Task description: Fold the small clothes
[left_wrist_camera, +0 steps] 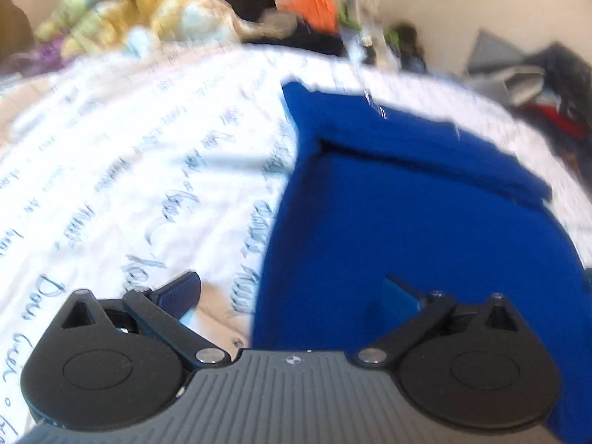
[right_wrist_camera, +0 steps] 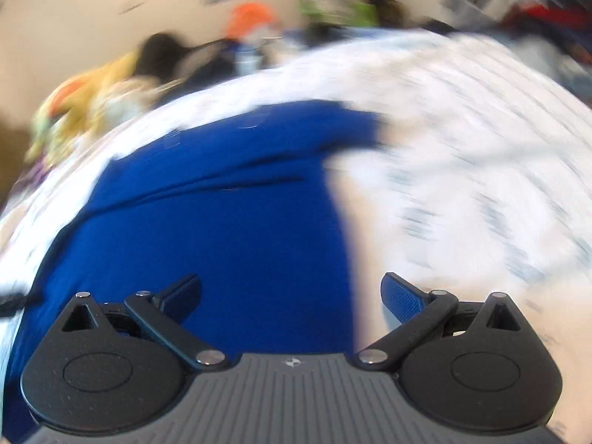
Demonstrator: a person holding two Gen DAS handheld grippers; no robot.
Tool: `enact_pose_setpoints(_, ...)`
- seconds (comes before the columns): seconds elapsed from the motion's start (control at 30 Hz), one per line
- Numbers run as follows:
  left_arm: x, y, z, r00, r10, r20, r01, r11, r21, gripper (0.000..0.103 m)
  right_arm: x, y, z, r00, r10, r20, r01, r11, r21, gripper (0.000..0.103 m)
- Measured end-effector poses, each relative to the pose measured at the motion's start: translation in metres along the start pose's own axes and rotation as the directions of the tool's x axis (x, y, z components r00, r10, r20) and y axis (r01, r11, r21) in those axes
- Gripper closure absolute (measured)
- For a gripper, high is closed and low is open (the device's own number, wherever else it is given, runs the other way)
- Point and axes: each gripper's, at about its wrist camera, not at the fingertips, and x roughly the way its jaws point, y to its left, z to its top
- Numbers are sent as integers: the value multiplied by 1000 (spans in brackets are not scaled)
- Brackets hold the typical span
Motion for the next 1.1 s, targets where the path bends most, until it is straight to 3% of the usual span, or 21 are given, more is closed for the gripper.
enact_pose_setpoints(0.03, -1, -4, 2, 1000, 3, 4, -3, 1000, 8, 19, 0, 1, 1, 1000, 10, 7, -10, 999, -33, 22)
enact_pose_setpoints(0.07, -3, -8, 4, 1000, -18, 9, 18, 1000, 12, 49, 2, 4, 3, 1000, 9, -3, -9, 998, -55, 27)
enact_pose_setpoints(0.13, 0, -14, 9, 999, -45, -8, 46, 999, 16, 95, 6, 12, 5, 999, 23, -48, -27, 995, -91, 92)
enact_pose_setpoints(0.23, 1, -9, 10, 1000, -31, -5, 31, 999, 25, 93, -1, 9, 2, 997, 21, -75, -31, 991, -133, 97)
enact_pose_setpoints(0.33, -7, 5, 8, 999, -43, -8, 43, 999, 23, 87, -15, -15, -4, 998, -30, -46, 27, 997, -77, 100)
enact_pose_setpoints(0.4, -15, 12, 2, 997, -66, -32, 66, 998, -12, 80, -27, -27, -14, 999, -17, -36, 17, 1000, 3, 100)
enact_pose_setpoints(0.43, -21, 18, -5, 995, -92, -42, 90, 995, -43, 59, -31, -31, -19, 998, 20, -58, -18, 999, 45, 98)
enact_pose_setpoints(0.47, -29, 24, -10, 988, -141, -57, 136, 987, -82, 29, -35, -35, -22, 994, 70, -83, -62, 993, 99, 97)
enact_pose_setpoints(0.5, -37, 29, -16, 979, -189, -69, 179, 975, -134, 15, -40, -41, -27, 984, 139, -114, -120, 980, 160, 91)
enact_pose_setpoints(0.53, -42, 33, -23, 969, -235, -74, 217, 957, -195, 4, -46, -48, -32, 969, 209, -133, -177, 960, 218, 77)
enact_pose_setpoints(0.6, -54, 42, -38, 949, -308, -66, 278, 919, -279, 6, -53, -60, -47, 929, 344, -139, -287, 904, 315, 56)
enact_pose_setpoints(0.63, -58, 44, -42, 947, -316, -65, 284, 913, -294, 9, -55, -62, -53, 908, 393, -146, -324, 879, 351, 51)
enact_pose_setpoints(0.7, -60, 44, -46, 947, -316, -59, 283, 906, -315, 22, -57, -64, -62, 885, 441, -148, -355, 846, 398, 51)
enact_pose_setpoints(0.73, -60, 42, -45, 954, -295, -57, 266, 916, -301, 37, -56, -63, -64, 878, 454, -152, -367, 842, 396, 52)
enact_pose_setpoints(0.77, -57, 39, -43, 962, -264, -65, 238, 932, -274, 72, -56, -59, -64, 878, 452, -157, -372, 851, 371, 53)
enact_pose_setpoints(0.8, -52, 37, -41, 970, -227, -91, 199, 948, -249, 96, -55, -55, -61, 888, 428, -169, -353, 869, 346, 71)
enact_pose_setpoints(0.83, -49, 39, -40, 972, -215, -94, 186, 950, -249, 96, -52, -52, -58, 900, 385, -202, -312, 895, 319, 100)
enact_pose_setpoints(0.97, -52, 47, -37, 976, -190, -105, 164, 962, -217, 95, -62, -61, -54, 939, 304, -163, -258, 932, 255, 101)
enact_pose_setpoints(1.07, -61, 52, -46, 965, -232, -121, 198, 950, -242, 95, -63, -74, -63, 937, 318, -146, -259, 910, 325, 99)
enact_pose_setpoints(1.1, -64, 54, -49, 957, -258, -128, 217, 938, -270, 90, -64, -74, -67, 929, 336, -155, -268, 900, 345, 99)
